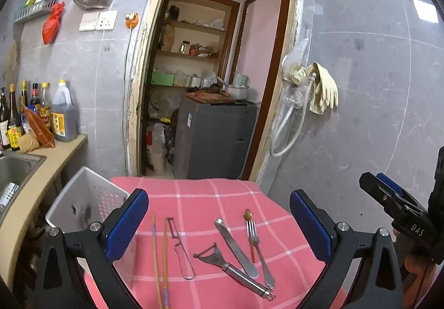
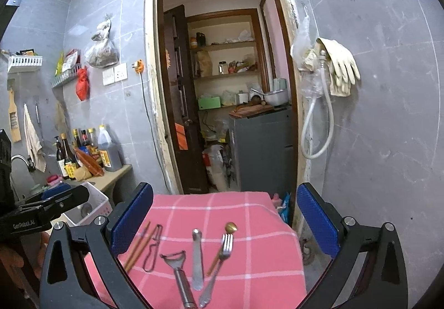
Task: Organize utensils
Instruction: 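Move both tools back over the remaining utensils on the tablecloth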
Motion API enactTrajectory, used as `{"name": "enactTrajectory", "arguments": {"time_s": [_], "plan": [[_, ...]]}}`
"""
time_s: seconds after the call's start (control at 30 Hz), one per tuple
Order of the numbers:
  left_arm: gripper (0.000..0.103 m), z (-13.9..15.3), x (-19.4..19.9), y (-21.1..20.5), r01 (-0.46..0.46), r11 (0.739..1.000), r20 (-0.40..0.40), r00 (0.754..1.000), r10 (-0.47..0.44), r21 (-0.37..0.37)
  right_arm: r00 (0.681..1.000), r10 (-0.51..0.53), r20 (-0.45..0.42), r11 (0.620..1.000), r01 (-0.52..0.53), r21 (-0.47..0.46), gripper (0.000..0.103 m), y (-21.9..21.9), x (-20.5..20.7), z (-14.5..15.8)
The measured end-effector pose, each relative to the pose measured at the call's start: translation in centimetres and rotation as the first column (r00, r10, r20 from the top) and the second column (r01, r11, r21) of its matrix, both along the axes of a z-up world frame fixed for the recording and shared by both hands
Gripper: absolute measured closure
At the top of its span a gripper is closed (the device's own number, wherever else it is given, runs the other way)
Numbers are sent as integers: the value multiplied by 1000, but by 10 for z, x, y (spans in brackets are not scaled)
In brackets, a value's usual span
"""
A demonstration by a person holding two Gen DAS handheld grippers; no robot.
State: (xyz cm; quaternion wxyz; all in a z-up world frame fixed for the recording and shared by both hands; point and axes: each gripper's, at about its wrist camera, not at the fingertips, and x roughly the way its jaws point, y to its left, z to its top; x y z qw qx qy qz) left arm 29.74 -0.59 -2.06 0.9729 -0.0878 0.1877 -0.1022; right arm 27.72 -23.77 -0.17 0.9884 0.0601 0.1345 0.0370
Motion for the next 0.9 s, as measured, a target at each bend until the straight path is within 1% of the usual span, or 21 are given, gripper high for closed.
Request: {"name": "enactTrajectory", "arguments": {"time_s": [0.13,0.3,0.47,0.6,0.8,0.9], "plan": [[0,-15,5,-8,-18,1000,-32,999,18,-12,999,1,-37,1000,-1,8,1,-11,6,-17],[0,-40,19,-12,-46,999,-105,994,43,-29,995,17,-95,1000,-16,10,1,-21,19,-41],[1,-69,35,-11,-72,995,-183,981,59,-67,985,53,-162,998,-49,28,1,-30,38,-67],[1,-89,49,-11,-88,993,-238,969,67,-79,974,97,-204,995,-90,45,1,-31,56,-84],[1,-110,69,-13,-83,993,-274,960,57,-85,955,157,-253,987,-141,80,1,-32,82,-111],[1,-120,79,-15,-85,994,-287,956,61,-72,944,182,-276,982,-163,91,1,-30,96,-123]]}}
